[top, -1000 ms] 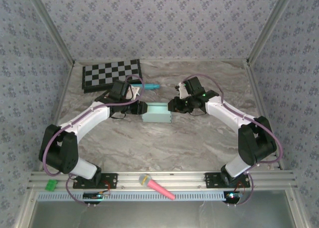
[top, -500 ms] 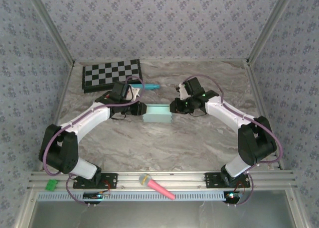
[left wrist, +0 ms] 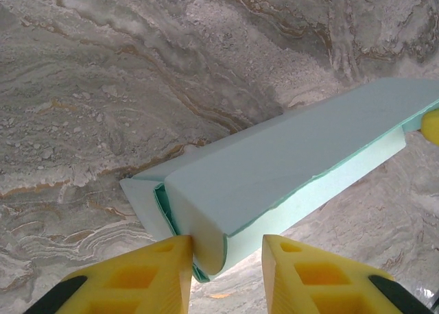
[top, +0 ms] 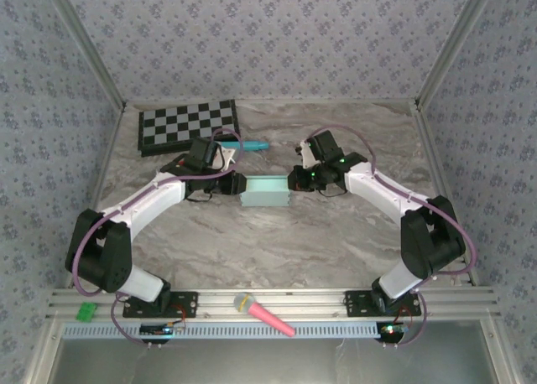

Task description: Fold the paper box

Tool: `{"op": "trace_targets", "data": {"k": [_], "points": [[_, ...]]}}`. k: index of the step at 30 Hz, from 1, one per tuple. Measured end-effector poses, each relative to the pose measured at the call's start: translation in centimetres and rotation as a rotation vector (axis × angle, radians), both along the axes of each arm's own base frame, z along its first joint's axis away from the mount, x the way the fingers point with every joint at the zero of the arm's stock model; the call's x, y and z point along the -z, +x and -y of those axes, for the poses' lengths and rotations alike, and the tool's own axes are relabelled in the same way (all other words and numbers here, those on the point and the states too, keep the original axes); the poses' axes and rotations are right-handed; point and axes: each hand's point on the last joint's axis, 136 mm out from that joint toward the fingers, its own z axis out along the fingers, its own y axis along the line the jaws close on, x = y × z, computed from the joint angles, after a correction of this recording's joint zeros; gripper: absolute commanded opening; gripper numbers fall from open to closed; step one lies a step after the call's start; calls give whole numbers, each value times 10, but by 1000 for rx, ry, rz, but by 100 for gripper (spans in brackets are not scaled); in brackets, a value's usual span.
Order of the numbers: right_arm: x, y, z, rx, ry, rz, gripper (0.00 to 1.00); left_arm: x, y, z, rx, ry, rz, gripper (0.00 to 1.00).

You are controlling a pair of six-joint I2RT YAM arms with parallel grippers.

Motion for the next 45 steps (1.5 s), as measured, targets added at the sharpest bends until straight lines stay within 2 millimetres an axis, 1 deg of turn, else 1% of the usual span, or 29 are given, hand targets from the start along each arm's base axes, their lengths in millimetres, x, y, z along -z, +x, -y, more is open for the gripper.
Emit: {"op": "trace_targets", "data": {"k": [5, 12, 17, 20, 24, 27, 32, 45], "points": [[2, -1, 0, -9, -34, 7, 9, 6, -3, -2, -3, 12, -12, 31], [3, -3, 0, -13, -58, 11, 9, 6, -5, -2, 0, 12, -5, 31], [4, -3, 0, -14, -65, 14, 17, 7, -5, -2, -1, 15, -4, 31], [3, -4, 0, -16, -67, 17, 21, 7, -5, -2, 1, 16, -4, 29], [-2, -3, 1, -13, -62, 34, 23, 7, -5, -2, 1, 16, -4, 29], [-8, -2, 1, -12, -55, 52, 23, 7, -5, -2, 1, 16, -4, 29], [-9, 0, 1, -15, -54, 60, 22, 7, -5, -2, 1, 17, -4, 29], [-3, 2, 2, -16, -63, 56, 10, 9, -5, -4, 0, 29, -1, 20]]}}
